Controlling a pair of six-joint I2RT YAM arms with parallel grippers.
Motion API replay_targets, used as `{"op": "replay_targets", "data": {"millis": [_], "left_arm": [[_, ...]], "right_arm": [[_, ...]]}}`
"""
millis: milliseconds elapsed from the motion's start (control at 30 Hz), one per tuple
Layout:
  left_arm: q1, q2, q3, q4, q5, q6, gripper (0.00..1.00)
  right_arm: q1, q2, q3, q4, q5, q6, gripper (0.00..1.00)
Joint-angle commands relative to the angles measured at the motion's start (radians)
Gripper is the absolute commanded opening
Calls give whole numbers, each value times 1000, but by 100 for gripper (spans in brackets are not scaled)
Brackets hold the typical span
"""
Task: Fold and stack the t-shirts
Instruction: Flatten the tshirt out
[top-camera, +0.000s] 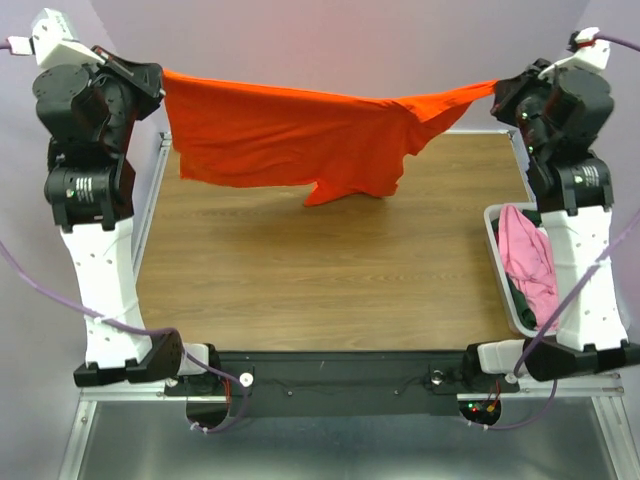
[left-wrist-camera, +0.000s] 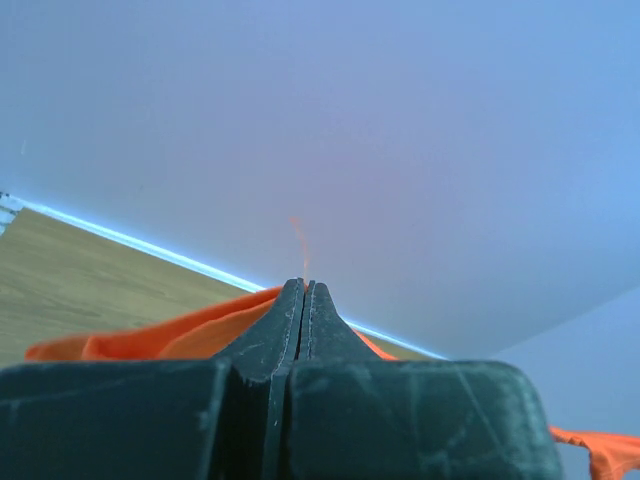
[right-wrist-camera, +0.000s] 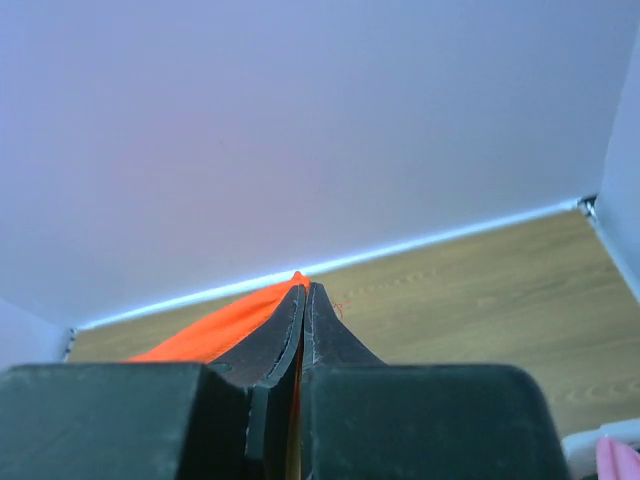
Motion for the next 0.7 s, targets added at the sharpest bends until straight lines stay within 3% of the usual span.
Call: {"op": "replay_targets", "data": {"millis": [0,267,400,667], "left_arm": [[7,-75,31,17,4,49,0],[7,-38,26,48,6,61,0],[7,39,43,84,52,44,0],[7,325,277,115,142,15,0]], "right_arm": [[-7,-69,64,34,49,-58,1],[-7,-13,142,71,72,-89,1],[-8,110,224,106,49,-92,1],[-7,364,439,183,35,-112,1]]}}
